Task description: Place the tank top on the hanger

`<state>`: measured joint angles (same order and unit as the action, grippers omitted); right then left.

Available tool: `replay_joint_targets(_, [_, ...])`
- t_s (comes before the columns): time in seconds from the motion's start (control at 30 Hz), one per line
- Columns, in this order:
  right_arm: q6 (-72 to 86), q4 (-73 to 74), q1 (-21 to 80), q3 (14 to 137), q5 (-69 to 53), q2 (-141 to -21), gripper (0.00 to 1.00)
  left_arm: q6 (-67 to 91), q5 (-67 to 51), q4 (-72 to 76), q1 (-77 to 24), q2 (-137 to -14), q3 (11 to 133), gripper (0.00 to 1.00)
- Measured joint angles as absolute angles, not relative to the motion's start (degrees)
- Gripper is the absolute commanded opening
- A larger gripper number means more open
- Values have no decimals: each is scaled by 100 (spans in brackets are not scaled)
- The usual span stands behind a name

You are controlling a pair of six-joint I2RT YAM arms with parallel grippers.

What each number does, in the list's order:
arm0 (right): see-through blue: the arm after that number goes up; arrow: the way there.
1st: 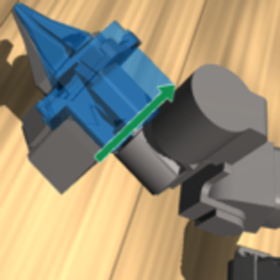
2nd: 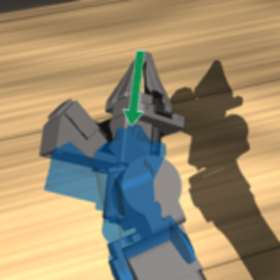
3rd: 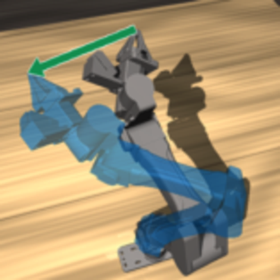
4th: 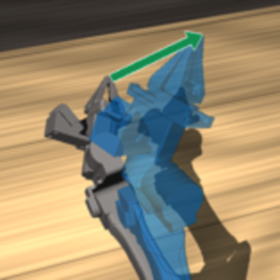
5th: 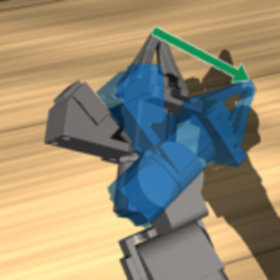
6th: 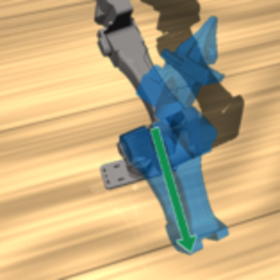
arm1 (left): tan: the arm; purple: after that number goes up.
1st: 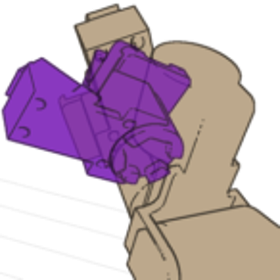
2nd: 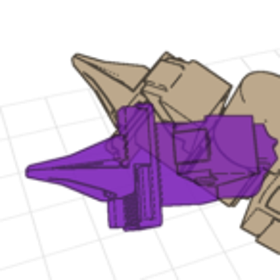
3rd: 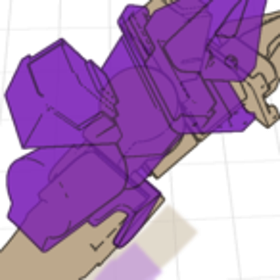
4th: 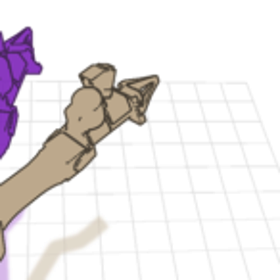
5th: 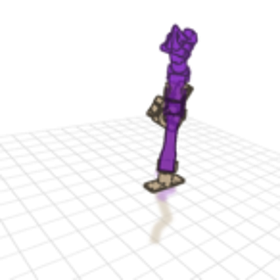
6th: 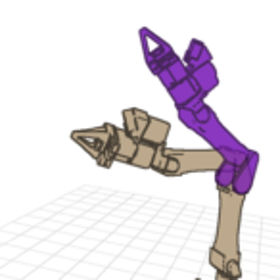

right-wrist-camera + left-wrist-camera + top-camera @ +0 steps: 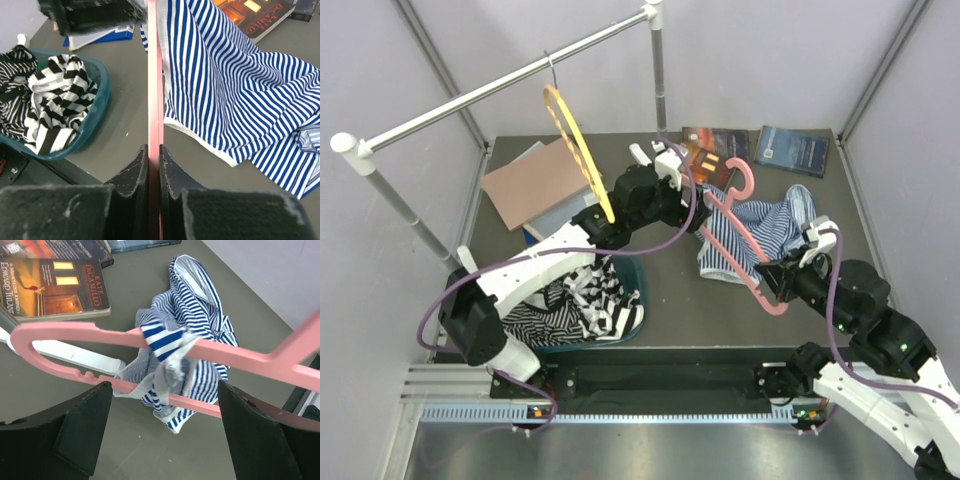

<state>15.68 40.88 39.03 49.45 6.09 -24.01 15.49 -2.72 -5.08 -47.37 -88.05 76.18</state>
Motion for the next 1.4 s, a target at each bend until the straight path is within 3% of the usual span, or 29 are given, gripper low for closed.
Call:
replay_joint_targets(0.13, [1568, 3988, 3903, 4746, 582, -2418, 0, 1459, -397, -458, -4757, -8525, 7491, 83])
replay_joint_targets(0.5, [1616, 3743, 3903, 4648, 412, -2571, 0, 1205, -1420, 222, -5070, -8178, 7380, 88])
replay_joint_targets(0.9, [1772, 3514, 3903, 4486, 60, -2580, 0, 1175, -1092, 565, -5111, -8676, 7380, 84])
replay_joint_targets(1.03, [1789, 3433, 3903, 4464, -54, -2578, 0, 1114, -937, 685, -5129, -8678, 7380, 72])
replay_joint_targets(1.07, [1809, 3411, 3903, 4464, -73, -2578, 0, 1096, -910, 705, -5133, -8678, 7380, 62])
replay_joint_targets(1.27, [1833, 3284, 3903, 4464, -115, -2578, 0, 1046, -781, 766, -5155, -8680, 7380, 29])
replay_joint_targets(1.3, [1837, 3277, 3903, 4464, -115, -2574, 0, 1050, -775, 773, -5157, -8680, 7380, 15])
replay_joint_targets(1.4, [1885, 3242, 3903, 4466, -67, -2563, 1, 930, -676, 764, -5188, -8689, 7380, 0])
